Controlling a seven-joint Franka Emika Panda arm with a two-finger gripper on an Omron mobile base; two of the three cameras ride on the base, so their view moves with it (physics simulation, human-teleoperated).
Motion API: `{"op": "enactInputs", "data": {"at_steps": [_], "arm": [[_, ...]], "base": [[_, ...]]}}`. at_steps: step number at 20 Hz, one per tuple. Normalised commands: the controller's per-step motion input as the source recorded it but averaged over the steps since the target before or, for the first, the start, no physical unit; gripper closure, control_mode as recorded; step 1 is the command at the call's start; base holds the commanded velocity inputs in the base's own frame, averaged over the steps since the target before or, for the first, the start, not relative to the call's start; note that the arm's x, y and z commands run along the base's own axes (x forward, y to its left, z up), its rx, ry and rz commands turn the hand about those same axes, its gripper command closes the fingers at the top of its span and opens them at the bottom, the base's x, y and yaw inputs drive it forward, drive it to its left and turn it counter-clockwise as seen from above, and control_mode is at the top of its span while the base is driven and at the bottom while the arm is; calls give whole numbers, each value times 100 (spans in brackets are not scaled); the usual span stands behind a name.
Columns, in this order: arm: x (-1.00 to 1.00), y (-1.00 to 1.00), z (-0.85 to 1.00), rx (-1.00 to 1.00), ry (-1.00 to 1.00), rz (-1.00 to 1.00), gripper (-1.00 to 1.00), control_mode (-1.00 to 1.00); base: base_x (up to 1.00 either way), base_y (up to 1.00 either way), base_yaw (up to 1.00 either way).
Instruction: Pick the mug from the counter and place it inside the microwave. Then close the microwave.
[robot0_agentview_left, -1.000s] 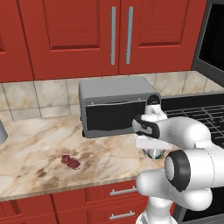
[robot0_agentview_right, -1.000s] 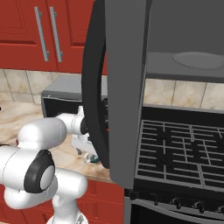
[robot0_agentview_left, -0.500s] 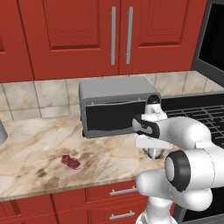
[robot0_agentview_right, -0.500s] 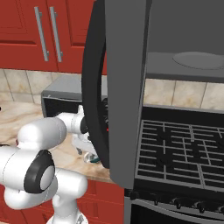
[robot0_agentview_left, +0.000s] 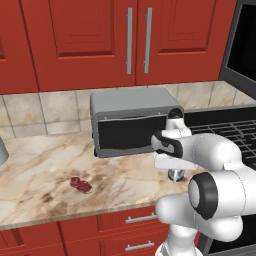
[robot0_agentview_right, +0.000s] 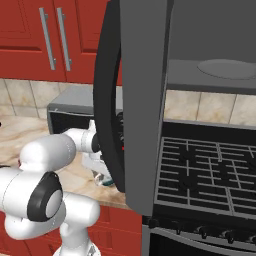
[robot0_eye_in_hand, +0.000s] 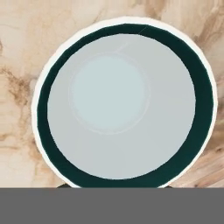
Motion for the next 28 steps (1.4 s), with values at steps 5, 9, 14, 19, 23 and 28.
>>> {"op": "enactInputs", "data": {"at_steps": [5,9,14,19,23,28], "arm": [[-4,4,0,0,-10,0,100,-100],[-34,4,19,-1,-12,0,100,-100],[-33,0,48,0,-5,1,100,-100],[-2,0,70,-1,0,7,100,-100],[0,0,65,0,0,12,100,-100],[-7,4,36,1,0,16,100,-100]], "base": [[0,0,0],[0,0,0],[0,0,0],[0,0,0],[0,0,0],[0,0,0]]}}
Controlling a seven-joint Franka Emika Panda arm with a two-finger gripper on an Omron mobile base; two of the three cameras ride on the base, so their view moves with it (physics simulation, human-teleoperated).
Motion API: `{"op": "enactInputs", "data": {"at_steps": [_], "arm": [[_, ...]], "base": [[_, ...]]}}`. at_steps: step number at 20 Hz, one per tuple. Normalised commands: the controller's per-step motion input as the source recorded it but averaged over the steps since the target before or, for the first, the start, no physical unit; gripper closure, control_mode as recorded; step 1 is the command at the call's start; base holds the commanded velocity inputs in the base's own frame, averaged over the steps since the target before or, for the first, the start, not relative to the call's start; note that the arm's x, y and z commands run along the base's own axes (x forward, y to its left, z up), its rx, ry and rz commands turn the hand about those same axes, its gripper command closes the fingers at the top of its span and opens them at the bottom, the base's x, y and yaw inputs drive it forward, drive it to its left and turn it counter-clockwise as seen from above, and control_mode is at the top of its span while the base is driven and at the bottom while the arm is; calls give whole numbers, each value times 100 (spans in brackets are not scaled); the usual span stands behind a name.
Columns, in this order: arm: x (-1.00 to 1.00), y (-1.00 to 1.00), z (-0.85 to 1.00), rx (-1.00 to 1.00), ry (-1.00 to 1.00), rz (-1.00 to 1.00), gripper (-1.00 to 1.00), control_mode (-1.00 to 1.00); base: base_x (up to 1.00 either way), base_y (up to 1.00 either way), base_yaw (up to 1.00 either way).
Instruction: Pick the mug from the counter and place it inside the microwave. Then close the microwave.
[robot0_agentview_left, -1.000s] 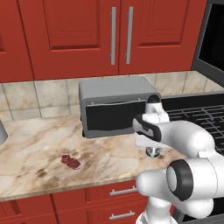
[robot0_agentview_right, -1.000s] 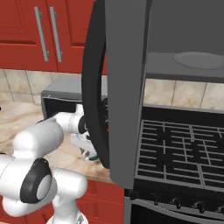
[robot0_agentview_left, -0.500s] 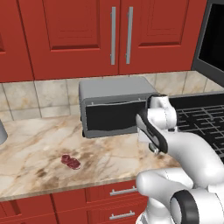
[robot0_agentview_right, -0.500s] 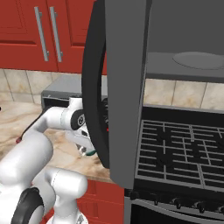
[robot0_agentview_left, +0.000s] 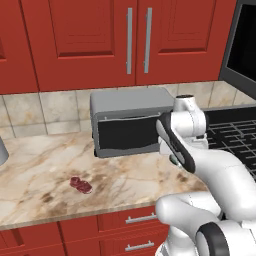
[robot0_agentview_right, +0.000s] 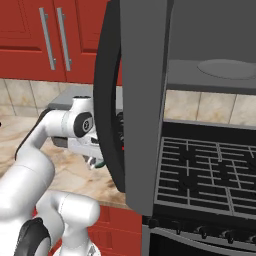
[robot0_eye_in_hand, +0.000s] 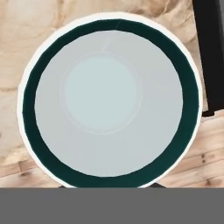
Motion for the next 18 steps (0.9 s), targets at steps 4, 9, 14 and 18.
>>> {"op": "enactInputs", "data": {"at_steps": [4,9,14,18], "arm": [[-38,22,9,3,0,13,100,-100],[-43,37,15,6,-9,1,100,-100],[-33,25,43,1,-10,0,100,-100],[-29,4,46,1,-5,0,100,-100]], "base": [[0,0,0],[0,0,0],[0,0,0],[0,0,0]]}}
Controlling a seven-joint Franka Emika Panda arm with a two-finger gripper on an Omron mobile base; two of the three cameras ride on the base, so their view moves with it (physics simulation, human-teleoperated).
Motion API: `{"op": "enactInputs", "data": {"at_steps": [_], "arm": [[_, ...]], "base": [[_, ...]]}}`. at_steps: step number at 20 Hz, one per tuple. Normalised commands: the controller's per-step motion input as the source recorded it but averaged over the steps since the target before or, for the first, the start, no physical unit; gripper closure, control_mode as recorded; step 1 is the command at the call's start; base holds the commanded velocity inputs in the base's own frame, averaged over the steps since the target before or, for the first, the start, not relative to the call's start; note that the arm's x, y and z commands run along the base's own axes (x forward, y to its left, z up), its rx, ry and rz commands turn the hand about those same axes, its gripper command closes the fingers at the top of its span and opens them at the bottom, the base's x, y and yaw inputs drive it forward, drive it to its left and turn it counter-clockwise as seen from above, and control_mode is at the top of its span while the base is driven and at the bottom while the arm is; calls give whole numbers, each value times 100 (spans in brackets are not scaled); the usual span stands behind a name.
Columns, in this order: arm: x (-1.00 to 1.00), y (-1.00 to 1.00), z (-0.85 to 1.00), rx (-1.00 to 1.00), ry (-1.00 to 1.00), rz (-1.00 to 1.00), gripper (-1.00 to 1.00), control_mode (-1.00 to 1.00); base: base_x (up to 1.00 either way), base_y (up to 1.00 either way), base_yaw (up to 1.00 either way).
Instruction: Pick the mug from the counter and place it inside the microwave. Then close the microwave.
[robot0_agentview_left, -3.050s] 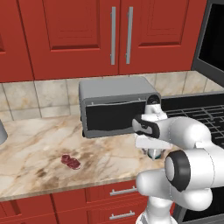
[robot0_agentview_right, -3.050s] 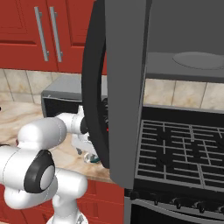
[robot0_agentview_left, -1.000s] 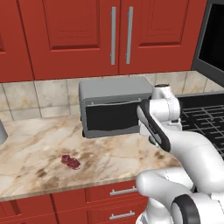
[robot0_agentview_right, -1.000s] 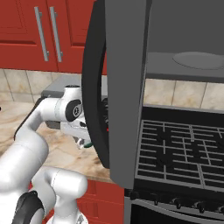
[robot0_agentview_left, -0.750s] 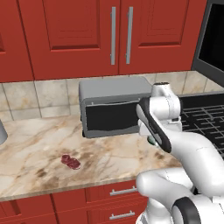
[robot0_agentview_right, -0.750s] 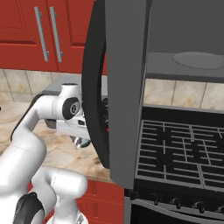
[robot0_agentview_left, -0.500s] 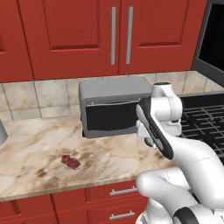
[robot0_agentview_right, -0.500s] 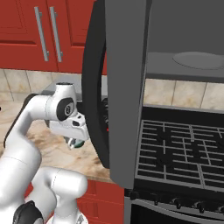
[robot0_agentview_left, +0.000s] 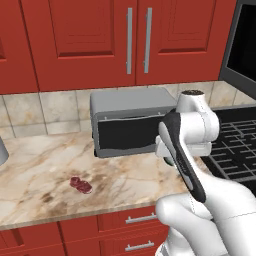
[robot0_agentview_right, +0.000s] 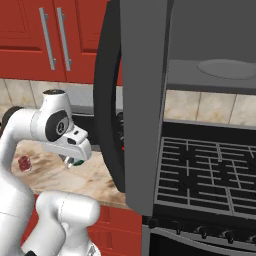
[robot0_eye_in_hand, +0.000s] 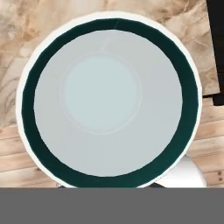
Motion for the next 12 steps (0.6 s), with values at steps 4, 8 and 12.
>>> {"op": "enactInputs", "data": {"at_steps": [4,8,12], "arm": [[-34,0,44,0,-5,9,100,-100],[-40,0,46,0,-5,12,100,-100],[-52,0,49,0,-10,11,100,-100]], "base": [[0,0,0],[0,0,0],[0,0,0]]}}
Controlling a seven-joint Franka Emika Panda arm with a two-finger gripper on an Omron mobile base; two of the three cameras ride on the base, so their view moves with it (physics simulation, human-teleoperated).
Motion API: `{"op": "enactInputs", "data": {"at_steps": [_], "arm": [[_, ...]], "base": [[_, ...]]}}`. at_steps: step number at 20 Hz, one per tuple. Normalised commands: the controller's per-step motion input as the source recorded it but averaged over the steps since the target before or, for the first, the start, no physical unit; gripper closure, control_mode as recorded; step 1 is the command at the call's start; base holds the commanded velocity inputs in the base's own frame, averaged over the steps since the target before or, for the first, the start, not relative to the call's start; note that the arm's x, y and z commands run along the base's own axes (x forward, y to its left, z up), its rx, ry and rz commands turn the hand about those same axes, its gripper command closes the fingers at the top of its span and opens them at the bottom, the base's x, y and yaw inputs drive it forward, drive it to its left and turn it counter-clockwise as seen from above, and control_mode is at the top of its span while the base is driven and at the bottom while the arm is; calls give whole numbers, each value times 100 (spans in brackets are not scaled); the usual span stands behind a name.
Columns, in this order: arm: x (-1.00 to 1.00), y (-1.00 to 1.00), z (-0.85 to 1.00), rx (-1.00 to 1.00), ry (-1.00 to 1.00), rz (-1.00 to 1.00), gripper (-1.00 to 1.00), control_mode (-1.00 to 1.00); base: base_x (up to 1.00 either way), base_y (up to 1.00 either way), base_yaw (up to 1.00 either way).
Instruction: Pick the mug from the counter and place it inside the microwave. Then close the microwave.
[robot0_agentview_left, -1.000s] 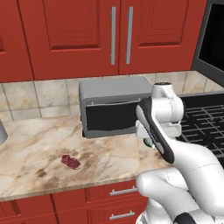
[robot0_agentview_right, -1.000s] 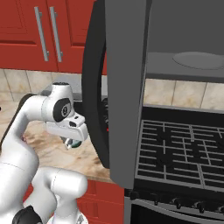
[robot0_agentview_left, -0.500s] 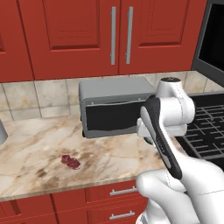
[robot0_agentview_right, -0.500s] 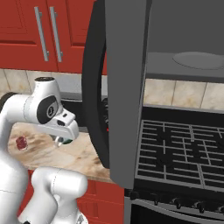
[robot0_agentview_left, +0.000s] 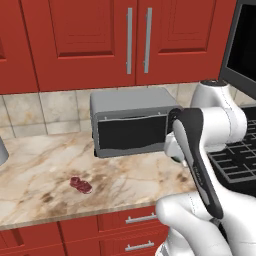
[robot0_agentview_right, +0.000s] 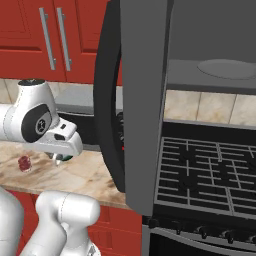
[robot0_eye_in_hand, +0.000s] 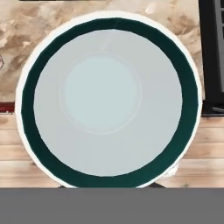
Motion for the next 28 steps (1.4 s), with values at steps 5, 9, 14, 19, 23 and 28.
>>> {"op": "enactInputs", "data": {"at_steps": [5,9,14,19,23,28], "arm": [[-37,0,41,-1,-11,4,100,-100],[-32,0,24,-3,-2,0,100,-100],[-10,0,3,-1,0,0,100,-100],[0,0,0,0,0,0,100,-100],[0,0,0,0,0,0,100,-100],[0,0,0,0,0,0,100,100]], "base": [[0,0,0],[0,0,0],[0,0,0],[0,0,0],[0,0,0],[-34,11,0]]}}
